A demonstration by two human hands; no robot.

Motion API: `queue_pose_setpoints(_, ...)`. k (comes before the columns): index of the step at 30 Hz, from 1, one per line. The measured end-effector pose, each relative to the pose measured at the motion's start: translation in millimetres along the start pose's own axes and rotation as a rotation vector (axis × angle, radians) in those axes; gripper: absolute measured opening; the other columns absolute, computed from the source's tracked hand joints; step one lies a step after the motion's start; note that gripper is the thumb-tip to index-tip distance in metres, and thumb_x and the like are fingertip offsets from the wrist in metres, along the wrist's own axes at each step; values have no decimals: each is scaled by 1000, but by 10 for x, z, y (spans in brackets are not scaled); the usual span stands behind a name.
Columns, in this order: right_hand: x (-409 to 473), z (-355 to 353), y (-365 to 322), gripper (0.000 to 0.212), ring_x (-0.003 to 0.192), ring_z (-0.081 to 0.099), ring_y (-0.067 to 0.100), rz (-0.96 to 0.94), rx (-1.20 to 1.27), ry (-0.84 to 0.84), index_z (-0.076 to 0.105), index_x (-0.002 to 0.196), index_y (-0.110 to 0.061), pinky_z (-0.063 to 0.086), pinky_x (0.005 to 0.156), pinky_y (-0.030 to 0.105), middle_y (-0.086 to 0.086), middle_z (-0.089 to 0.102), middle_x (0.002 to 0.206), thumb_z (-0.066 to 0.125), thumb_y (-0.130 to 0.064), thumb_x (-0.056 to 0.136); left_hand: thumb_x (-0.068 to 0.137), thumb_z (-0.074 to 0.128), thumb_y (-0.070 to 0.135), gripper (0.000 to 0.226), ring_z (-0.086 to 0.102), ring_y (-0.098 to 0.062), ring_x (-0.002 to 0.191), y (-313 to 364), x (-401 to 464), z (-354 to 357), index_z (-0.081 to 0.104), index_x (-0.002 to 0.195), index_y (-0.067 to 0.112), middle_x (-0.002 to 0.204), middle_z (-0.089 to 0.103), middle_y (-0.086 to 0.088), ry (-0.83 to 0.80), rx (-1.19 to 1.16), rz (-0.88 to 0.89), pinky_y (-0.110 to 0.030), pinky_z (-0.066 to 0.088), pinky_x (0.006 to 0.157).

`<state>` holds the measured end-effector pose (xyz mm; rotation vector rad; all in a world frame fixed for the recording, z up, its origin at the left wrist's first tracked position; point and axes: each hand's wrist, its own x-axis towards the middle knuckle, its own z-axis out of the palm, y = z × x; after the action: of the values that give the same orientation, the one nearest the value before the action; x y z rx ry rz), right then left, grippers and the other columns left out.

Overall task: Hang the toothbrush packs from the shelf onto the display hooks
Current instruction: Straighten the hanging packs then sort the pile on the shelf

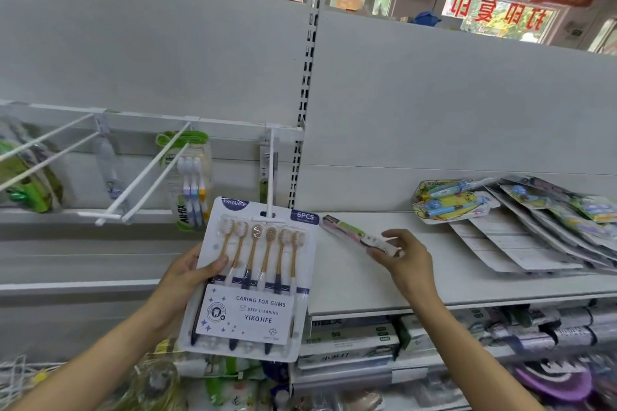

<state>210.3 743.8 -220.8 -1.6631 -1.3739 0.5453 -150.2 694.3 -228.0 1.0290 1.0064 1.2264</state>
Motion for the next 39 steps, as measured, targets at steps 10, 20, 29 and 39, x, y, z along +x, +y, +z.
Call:
queue_pose_setpoints(10, -255, -140, -450, 26, 76, 72, 17, -34, 229, 141, 63, 95, -33, 59, 73, 45, -13, 71, 93, 83, -31, 78, 48, 93, 51, 71, 71, -30, 105, 38, 58, -21, 71, 112, 33, 115, 74, -7, -47, -32, 3, -52, 50, 97)
queue_pose_setpoints(20, -390, -86, -684, 29, 83, 74, 23, -56, 503, 59, 60, 102, -23, 58, 69, 25, 7, 77, 88, 78, -8, 84, 46, 92, 56, 88, 69, -34, 108, 58, -49, -212, 65, 123, 24, 119, 72, -11, -70, 10, 6, -57, 46, 101)
queue_pose_setpoints(29, -365, 322, -1089, 16, 82, 69, 17, -190, 581, -123, 68, 102, -6, 58, 78, 32, 19, 72, 93, 72, -13, 89, 42, 95, 52, 92, 69, -40, 104, 22, -307, -429, 66, 120, 15, 117, 71, -17, -23, 14, 5, -50, 57, 89)
queue_pose_setpoints(39, -227, 748, -1294, 15, 84, 68, 31, -363, 376, -347, 66, 95, -16, 56, 77, 54, 9, 71, 90, 72, -26, 86, 35, 100, 40, 94, 75, -34, 83, 42, -544, -573, 65, 113, 1, 105, 72, -26, 82, 101, 26, -36, 62, 64)
